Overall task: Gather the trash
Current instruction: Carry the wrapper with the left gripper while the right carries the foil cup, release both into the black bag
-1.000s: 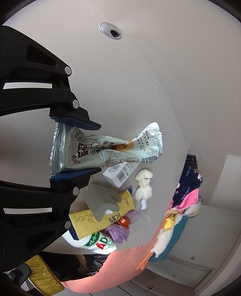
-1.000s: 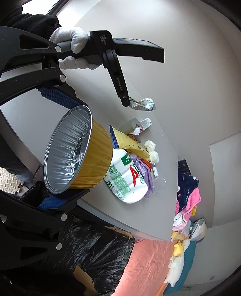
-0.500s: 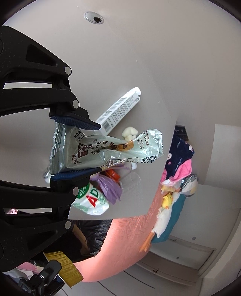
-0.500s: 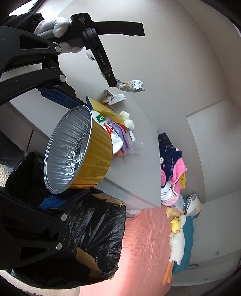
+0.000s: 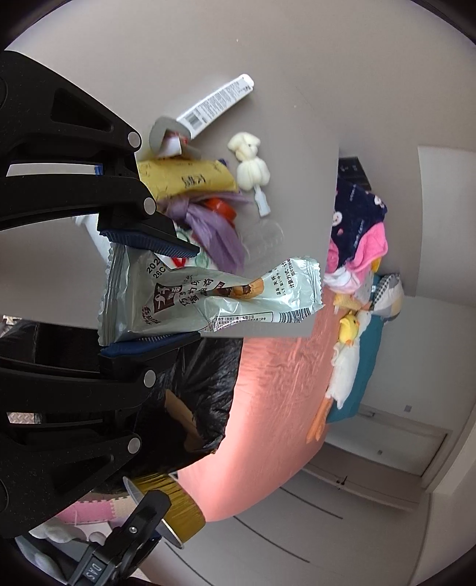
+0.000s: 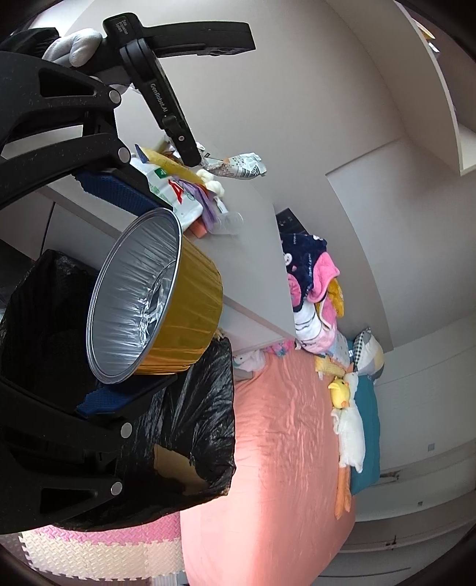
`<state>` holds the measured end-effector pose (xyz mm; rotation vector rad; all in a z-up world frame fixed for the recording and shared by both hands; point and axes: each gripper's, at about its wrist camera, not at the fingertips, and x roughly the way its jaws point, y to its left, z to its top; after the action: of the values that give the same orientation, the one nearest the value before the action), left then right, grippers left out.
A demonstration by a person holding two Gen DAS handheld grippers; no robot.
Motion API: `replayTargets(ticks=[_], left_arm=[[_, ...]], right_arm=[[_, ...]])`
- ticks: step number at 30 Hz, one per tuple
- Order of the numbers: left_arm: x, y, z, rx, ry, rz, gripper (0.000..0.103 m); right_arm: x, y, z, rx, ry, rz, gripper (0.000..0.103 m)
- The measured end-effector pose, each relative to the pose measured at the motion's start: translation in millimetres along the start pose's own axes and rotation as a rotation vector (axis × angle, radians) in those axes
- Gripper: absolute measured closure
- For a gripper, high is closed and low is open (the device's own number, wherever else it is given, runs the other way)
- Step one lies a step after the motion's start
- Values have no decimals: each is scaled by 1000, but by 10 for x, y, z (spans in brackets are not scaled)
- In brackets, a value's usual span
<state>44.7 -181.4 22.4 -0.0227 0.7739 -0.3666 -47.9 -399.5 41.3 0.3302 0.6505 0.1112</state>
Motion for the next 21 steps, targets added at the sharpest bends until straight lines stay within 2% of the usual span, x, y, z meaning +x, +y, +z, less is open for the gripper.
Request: replayTargets(ticks=[10,11,12,13,14,17,21], left_arm=[[262,-610,-87,138,74,-169,62],[302,-669,-106,152,90,-217,59],[324,-713,-122,162,95,-252,39],[341,-761,-137,171,92,-256,12],[338,-801,-152,179,72,-235,6],[339,-863,-171,211,55,-225,6],[337,-806,-164,209,47,-192,6]], right_arm=[[-215,-444,135,100,-66,-79,21],[-227,-488,149,118,-70,-93,20],[-232,-527,163,137,-66,-108,17],[-241,-565,174,152,-65,-124,10],[-260,-596,180,162,-74,-139,7],[-294,-637,191,158,-90,-165,6],[-283,-632,177,153,-91,-156,6]])
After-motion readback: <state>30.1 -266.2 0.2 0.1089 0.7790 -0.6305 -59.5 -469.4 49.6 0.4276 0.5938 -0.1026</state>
